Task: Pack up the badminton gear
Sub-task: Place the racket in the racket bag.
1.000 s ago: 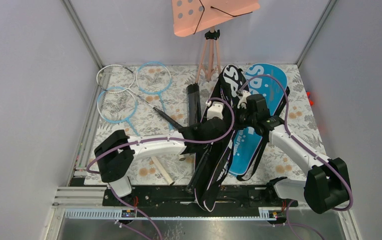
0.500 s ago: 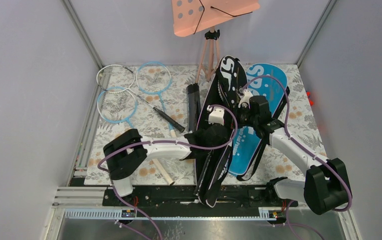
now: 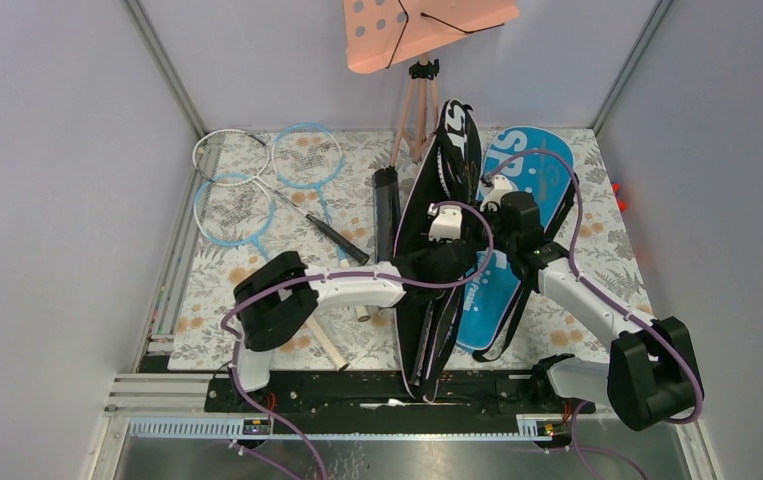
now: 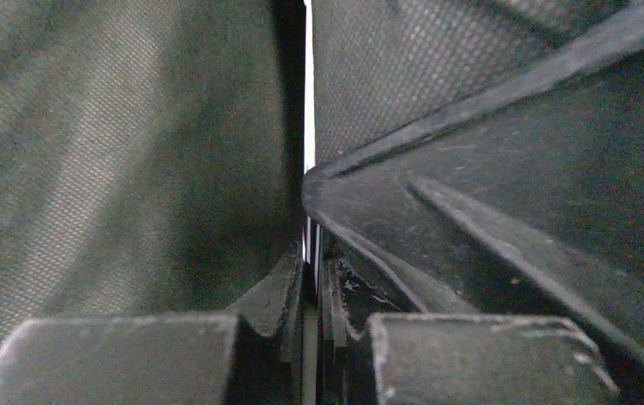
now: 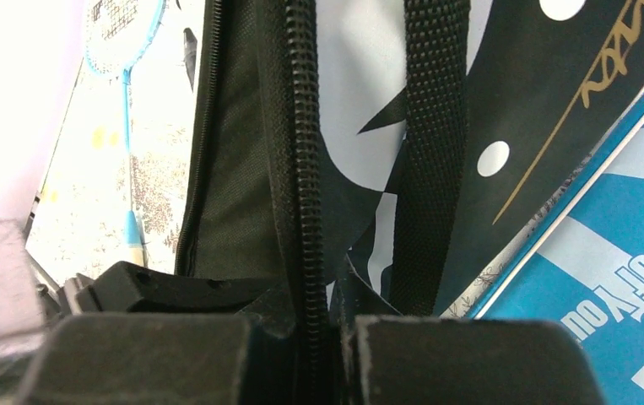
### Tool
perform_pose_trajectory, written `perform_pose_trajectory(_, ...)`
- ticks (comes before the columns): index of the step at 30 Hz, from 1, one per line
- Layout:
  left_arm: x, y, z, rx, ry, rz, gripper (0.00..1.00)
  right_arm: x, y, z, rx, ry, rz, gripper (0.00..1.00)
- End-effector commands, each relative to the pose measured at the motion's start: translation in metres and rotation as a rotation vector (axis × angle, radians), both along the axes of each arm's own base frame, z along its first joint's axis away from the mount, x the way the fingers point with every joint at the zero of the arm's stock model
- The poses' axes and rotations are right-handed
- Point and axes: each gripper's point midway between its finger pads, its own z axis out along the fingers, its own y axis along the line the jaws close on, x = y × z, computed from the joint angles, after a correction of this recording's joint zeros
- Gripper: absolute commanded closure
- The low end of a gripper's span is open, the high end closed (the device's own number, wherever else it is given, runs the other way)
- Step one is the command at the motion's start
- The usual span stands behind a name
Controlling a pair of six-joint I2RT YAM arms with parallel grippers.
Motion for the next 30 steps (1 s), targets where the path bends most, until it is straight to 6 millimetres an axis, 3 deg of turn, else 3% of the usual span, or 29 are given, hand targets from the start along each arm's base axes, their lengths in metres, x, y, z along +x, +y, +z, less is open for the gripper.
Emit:
perform_pose_trajectory(1,0.078,-0.012,0.075,-0.353,-0.205,0.194,1.0,-0.103,0.059,0.012,0.203,0.229,0.407,1.0)
perform_pose_trajectory(7,0.073,-0.012,0.033,-0.348,-0.153,0.198,1.0,-0.104,0.055,0.027,0.222,0.186,0.378,1.0)
perform_pose_trajectory(12,0.055,-0.013,0.033,-0.312,-0.139,0.106,0.97,-0.09,0.037,0.019,0.112,0.17,0.247,1.0)
perform_pose_trajectory(13,0.05,-0.014,0.038,-0.297,-0.148,0.08,0.91,-0.084,0.031,0.021,0.082,0.156,0.209,1.0)
perform_pose_trajectory(17,0.019,-0.021,0.067,-0.207,-0.184,-0.061,0.47,-0.065,0.005,0.021,-0.049,0.13,0.066,1.0)
perform_pose_trajectory(20,-0.005,-0.018,0.091,-0.153,-0.197,-0.147,0.28,-0.05,-0.016,0.016,-0.129,0.124,-0.031,1.0)
perform_pose_trajectory(22,-0.017,-0.014,0.098,-0.109,-0.18,-0.192,0.24,-0.041,-0.029,0.011,-0.184,0.129,-0.098,1.0)
perform_pose_trajectory(24,-0.025,-0.006,0.102,-0.075,-0.147,-0.215,0.04,-0.034,-0.04,0.004,-0.229,0.13,-0.152,1.0)
perform_pose_trajectory(30,-0.049,0.028,0.108,-0.068,-0.095,-0.25,0.01,-0.026,-0.046,-0.007,-0.268,0.138,-0.19,1.0)
